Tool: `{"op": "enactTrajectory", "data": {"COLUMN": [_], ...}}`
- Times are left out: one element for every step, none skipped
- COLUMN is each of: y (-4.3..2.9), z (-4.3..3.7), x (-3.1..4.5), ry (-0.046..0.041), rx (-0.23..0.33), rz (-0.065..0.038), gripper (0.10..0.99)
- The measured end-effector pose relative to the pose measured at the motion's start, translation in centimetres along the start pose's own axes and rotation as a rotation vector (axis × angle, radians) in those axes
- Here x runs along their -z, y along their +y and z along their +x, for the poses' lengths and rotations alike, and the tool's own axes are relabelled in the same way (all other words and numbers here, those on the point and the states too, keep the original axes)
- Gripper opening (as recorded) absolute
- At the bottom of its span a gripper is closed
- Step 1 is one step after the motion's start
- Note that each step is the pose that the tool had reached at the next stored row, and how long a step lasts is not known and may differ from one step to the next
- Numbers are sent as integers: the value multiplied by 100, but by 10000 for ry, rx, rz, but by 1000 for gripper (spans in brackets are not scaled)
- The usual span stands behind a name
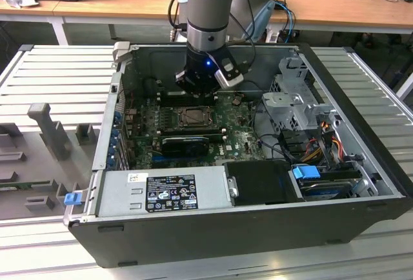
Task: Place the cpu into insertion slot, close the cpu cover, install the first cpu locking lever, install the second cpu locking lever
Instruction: 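Install the first cpu locking lever, then install the second cpu locking lever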
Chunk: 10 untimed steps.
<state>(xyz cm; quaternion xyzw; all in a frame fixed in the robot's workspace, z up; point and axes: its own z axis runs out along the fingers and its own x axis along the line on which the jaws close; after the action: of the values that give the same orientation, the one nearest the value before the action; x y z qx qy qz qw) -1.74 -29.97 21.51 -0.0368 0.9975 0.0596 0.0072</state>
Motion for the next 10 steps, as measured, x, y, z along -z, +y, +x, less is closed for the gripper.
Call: {"op": "enactTrajectory", "data": {"y": [-3, -9, -13, -17, -22, -30, -37, -49, -56, -64], "z": [0, 1, 1, 1, 2, 2, 3, 4, 4, 5], "x": [1, 1, 2, 2, 3, 4, 5, 6, 7, 8], "ry": [0, 0, 0, 0, 0, 0, 0, 0, 0, 0], "rx": [0, -1, 0, 0, 0, 0, 0, 0, 1, 0], "rz": [1, 0, 1, 1, 0, 0, 1, 0, 1, 0], "gripper": [106, 106, 106, 106, 106, 106, 106, 106, 106, 106]}}
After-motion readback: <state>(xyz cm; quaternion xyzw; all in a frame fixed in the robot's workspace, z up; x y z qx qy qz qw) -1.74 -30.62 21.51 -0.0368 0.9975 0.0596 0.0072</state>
